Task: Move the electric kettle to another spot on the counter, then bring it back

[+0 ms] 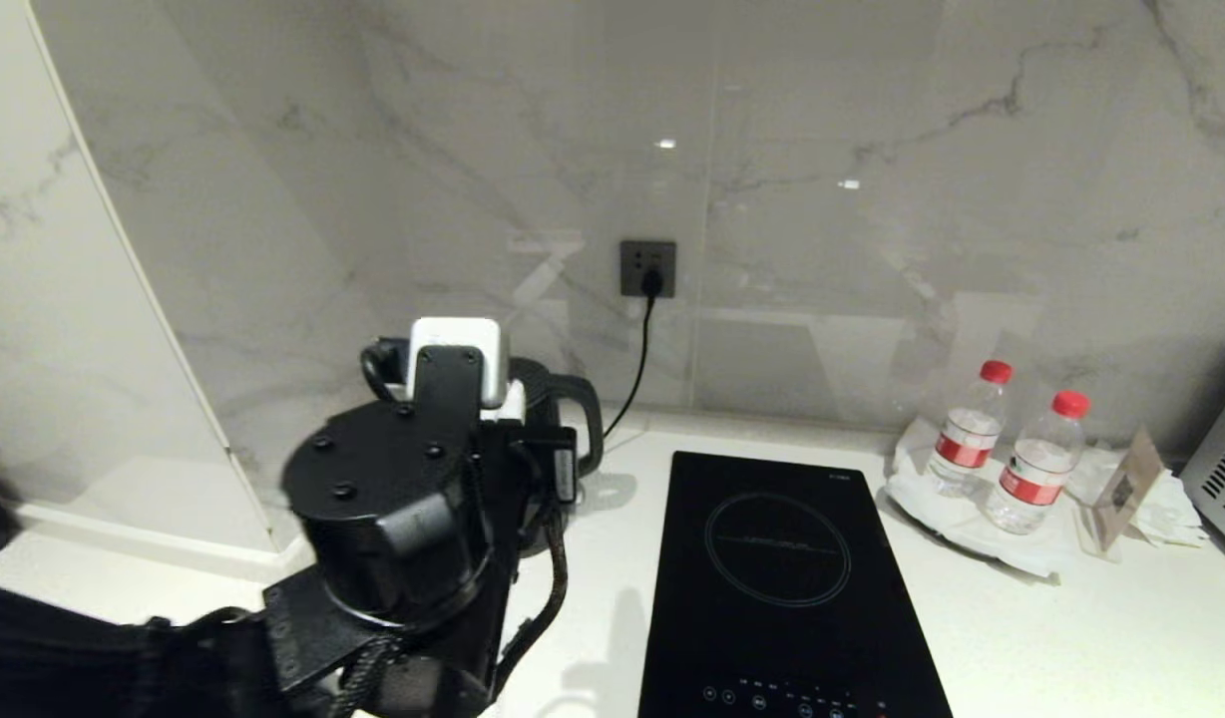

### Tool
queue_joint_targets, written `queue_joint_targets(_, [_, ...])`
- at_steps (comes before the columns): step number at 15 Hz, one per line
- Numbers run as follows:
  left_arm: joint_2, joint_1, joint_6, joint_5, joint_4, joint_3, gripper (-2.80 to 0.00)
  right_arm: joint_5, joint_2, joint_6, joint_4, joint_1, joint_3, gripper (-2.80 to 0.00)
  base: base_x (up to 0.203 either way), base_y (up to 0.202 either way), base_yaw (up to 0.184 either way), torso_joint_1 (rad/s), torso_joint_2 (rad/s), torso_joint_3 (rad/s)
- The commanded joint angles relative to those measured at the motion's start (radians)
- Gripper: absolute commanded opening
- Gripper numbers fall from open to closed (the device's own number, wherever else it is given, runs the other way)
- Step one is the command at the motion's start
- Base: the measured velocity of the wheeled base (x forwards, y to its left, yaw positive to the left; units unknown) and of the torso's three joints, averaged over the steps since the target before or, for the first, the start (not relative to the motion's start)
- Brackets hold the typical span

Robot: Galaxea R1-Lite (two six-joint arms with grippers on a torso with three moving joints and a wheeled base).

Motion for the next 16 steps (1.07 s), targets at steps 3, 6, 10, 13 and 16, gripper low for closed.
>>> queue_joint_targets(3, [-0.378,0.000,0.051,0.013,0.182,0.009,-2.80,0.000,0.002,0.000,0.000,0.000,0.000,-2.80,0.000,0.000,0.000,0.000,0.00,0.000])
queue_joint_targets(6, [-0.586,0.086,0.090,0.011,0.394,0.024,-2.80,0.000,0.002,0.000,0.000,0.000,0.000,-2.80,0.000,0.000,0.000,0.000,0.00,0.000])
queue_joint_targets(10, [-0.807,0.351,0.123,0.002,0.631,0.156,-2.80,0.000,0.002,0.000,0.000,0.000,0.000,-2.80,0.000,0.000,0.000,0.000,0.00,0.000])
queue_joint_targets(13, [-0.974,0.631,0.155,0.002,0.716,0.187,-2.80,0.000,0.001,0.000,0.000,0.000,0.000,-2.80,0.000,0.000,0.000,0.000,0.00,0.000])
queue_joint_targets(16, [-1.234,0.804,0.148,-0.075,0.851,0.257,-2.80,0.000,0.002,0.000,0.000,0.000,0.000,-2.80,0.000,0.000,0.000,0.000,0.00,0.000])
